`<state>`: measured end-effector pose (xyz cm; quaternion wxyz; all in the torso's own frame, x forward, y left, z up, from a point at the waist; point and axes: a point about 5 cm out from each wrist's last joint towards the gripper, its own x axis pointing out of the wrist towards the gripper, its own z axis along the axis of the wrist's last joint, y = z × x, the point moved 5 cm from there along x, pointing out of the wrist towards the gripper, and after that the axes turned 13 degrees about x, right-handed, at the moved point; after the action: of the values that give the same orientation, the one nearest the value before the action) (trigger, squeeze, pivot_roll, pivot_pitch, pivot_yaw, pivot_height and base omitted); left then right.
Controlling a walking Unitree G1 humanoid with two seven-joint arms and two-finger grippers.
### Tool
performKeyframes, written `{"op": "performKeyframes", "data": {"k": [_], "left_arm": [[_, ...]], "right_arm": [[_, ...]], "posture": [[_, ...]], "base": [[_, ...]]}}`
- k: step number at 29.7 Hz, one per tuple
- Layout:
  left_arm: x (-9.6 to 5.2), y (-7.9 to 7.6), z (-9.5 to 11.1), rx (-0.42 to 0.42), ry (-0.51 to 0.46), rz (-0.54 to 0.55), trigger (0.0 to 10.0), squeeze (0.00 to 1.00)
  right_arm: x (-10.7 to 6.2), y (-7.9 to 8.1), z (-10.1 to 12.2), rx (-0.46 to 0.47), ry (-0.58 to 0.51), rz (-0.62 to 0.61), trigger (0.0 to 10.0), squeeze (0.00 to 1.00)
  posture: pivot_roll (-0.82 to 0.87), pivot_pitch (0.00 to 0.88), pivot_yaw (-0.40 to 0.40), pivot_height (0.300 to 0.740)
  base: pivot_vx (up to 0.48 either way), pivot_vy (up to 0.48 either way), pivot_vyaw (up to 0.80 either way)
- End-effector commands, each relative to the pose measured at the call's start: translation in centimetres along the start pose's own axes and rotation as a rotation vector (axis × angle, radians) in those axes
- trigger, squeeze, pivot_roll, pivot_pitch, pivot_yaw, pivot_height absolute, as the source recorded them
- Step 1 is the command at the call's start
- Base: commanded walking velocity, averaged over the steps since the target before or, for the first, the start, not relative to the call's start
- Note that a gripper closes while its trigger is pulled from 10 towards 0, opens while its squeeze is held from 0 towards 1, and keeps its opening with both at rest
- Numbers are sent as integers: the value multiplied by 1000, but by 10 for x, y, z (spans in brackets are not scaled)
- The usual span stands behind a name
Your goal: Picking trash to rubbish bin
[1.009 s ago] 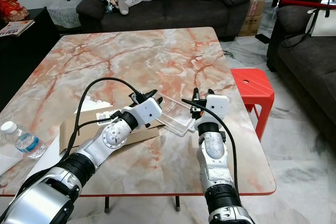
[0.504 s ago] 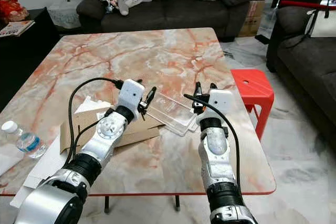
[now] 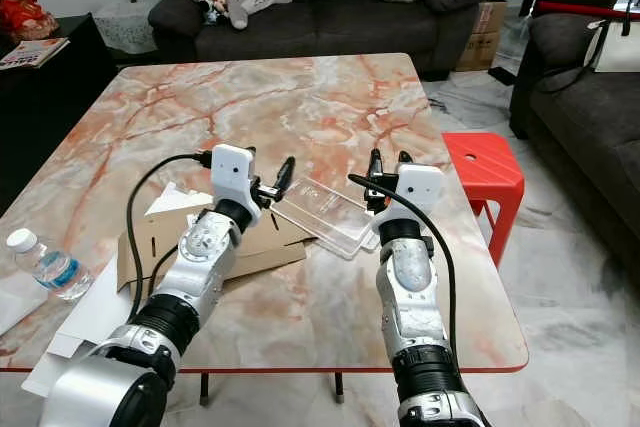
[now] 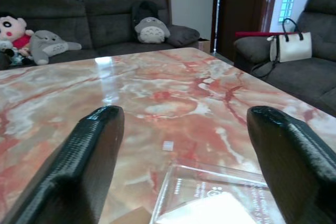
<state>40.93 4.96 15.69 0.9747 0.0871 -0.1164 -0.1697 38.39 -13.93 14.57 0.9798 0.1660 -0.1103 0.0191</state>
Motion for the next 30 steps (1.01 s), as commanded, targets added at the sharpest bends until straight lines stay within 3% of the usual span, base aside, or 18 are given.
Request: {"op": "performKeyframes", "data": {"k": [1, 5, 6, 11, 15, 30], "left_arm": [[-3, 5, -3, -7, 8, 15, 10000, 1000], [-3, 5, -3, 23, 6, 16, 10000, 1000], [-3, 6, -3, 25, 5, 24, 10000, 0], [-3, 8, 0, 8, -8, 30, 10000, 0], [-3, 5, 1, 50, -17, 7, 10000, 0], [-1, 1, 1, 65, -3, 2, 10000, 0]], "right_arm": [[1, 6, 3, 11, -9, 17, 10000, 0], [0, 7, 2, 21, -9, 17, 10000, 0], [-1, 7, 2, 21, -7, 21, 10000, 0], [-1, 8, 1, 15, -3, 24, 10000, 0], [-1, 8, 0, 19, -2, 24, 10000, 0], [-3, 6, -1, 12, 6, 24, 10000, 0]], "posture": [[46, 0, 63, 740], [48, 0, 61, 740], [49, 0, 60, 740], [48, 0, 61, 740], [49, 0, 61, 740], [49, 0, 61, 740]], "base": [[0, 0, 0], [0, 0, 0], [0, 0, 0], [0, 0, 0], [0, 0, 0], [0, -320, 106]]}}
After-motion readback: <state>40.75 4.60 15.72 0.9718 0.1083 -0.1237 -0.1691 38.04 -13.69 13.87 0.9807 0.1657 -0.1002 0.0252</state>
